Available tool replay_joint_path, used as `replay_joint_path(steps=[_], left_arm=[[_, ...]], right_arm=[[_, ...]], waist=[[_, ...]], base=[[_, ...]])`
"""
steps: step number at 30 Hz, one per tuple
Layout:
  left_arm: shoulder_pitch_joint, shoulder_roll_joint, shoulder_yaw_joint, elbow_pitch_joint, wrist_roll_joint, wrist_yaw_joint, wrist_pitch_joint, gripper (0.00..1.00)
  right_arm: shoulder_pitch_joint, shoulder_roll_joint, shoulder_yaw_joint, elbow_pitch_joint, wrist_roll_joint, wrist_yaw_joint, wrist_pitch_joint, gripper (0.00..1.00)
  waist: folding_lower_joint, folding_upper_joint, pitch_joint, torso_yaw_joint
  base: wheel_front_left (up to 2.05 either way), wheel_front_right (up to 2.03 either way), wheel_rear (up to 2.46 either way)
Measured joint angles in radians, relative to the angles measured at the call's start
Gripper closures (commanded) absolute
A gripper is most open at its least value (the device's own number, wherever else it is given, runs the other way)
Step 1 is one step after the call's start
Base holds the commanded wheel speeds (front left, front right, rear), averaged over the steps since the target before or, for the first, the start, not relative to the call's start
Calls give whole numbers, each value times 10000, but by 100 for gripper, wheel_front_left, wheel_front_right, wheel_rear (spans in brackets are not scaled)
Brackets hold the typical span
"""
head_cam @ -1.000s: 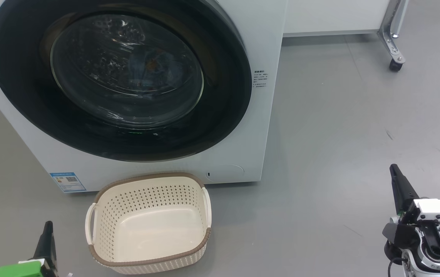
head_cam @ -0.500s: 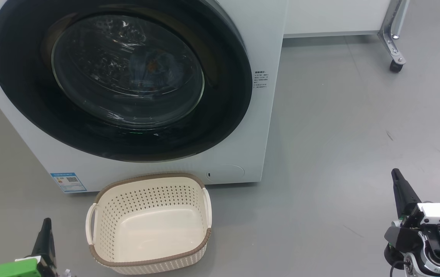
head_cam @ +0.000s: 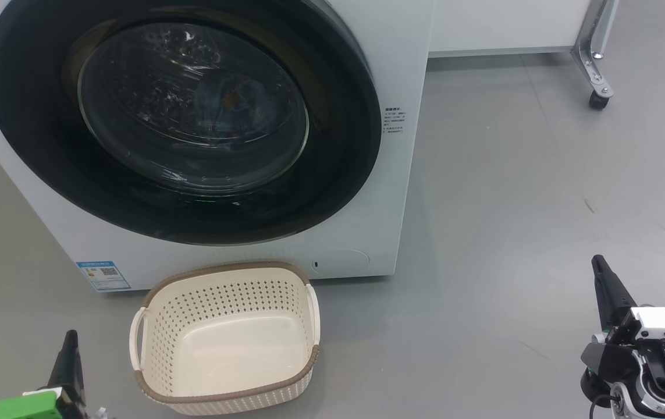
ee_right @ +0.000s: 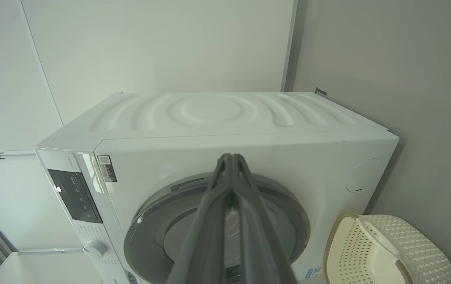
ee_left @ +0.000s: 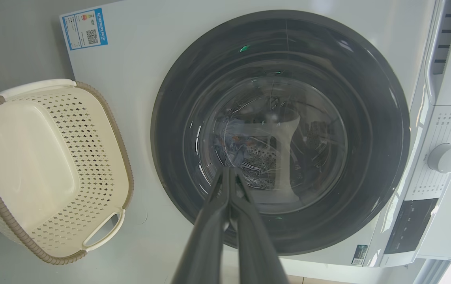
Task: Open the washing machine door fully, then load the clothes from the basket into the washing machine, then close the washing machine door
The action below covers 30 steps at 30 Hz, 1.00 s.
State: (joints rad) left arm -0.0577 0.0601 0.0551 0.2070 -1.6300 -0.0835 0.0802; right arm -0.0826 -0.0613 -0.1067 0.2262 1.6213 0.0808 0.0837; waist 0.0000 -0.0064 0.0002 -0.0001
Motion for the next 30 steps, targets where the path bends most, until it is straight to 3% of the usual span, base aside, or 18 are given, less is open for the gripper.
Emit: replay_joint_path(steps=[30], left_arm=[[0,-4,6,27,0,0,0,100]], right_arm=[[0,2,-8,0,0,0,0,100]], waist=[[0,0,-1,0]], base=[[0,0,0]])
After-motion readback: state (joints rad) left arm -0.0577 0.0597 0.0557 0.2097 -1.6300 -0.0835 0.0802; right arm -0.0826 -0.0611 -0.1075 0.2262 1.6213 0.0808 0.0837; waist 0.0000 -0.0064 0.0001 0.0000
